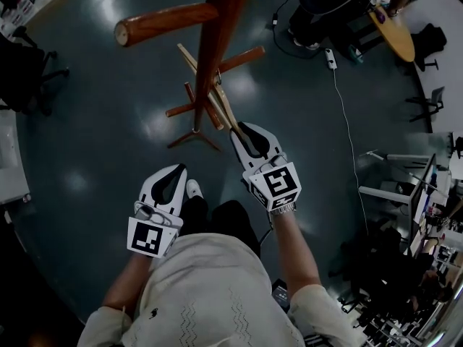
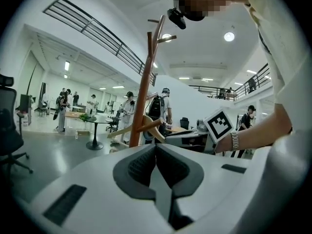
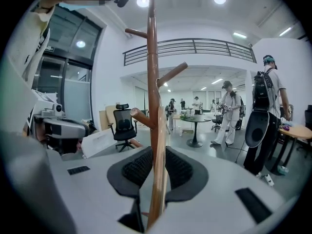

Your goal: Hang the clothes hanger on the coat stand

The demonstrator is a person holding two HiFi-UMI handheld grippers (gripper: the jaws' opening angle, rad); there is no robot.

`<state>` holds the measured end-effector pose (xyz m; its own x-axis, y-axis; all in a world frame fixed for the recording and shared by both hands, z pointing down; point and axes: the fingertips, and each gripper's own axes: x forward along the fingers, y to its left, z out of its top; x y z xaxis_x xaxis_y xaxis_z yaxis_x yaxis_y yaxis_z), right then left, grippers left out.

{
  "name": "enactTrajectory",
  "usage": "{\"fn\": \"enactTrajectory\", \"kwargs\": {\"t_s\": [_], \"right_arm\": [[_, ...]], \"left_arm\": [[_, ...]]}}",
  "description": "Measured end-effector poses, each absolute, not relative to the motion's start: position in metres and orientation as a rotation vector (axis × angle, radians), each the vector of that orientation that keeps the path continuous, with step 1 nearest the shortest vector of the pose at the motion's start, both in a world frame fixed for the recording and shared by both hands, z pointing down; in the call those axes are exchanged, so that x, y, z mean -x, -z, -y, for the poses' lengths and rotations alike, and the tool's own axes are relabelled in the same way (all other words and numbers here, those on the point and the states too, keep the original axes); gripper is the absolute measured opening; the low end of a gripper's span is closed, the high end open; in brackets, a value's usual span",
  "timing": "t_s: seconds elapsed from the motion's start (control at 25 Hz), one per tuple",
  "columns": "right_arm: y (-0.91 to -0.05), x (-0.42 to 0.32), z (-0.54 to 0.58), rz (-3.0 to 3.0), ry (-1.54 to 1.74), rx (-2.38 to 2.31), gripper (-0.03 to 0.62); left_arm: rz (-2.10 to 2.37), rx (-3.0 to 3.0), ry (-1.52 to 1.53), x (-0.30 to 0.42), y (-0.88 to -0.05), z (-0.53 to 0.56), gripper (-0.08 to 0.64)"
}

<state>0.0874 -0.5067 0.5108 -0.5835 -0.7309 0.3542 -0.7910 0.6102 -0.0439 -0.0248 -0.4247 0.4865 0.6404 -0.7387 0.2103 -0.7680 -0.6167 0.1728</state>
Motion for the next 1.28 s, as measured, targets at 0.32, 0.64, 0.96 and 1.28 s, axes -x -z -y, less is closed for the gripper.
{"fn": "enactTrajectory", "kwargs": {"t_s": [0.32, 0.64, 0.96, 1.28], "right_arm": [[-0.503, -0.109, 0.474, 2.514, -0.310, -1.310, 0.071], [-0.475, -0.115, 0.417, 2.518, -0.326, -1.310, 0.069], [-0.456, -0.081, 0.375, 2.694, -0.491, -1.186, 0.068], [-0.460, -0.061, 0.353, 2.741, -0.595, -1.025, 0.038]], "left_arm": [[1.229, -2.623, -0.149, 0.024, -0.482, 0.409, 0.014], [1.250, -2.655, -0.058, 0.026, -0.459, 0.400, 0.014], [1.348, -2.659, -0.078, 0.039, -0.454, 0.376, 0.014], [1.321, -2.675, -0.091, 0.031, -0.449, 0.361, 0.014]]}}
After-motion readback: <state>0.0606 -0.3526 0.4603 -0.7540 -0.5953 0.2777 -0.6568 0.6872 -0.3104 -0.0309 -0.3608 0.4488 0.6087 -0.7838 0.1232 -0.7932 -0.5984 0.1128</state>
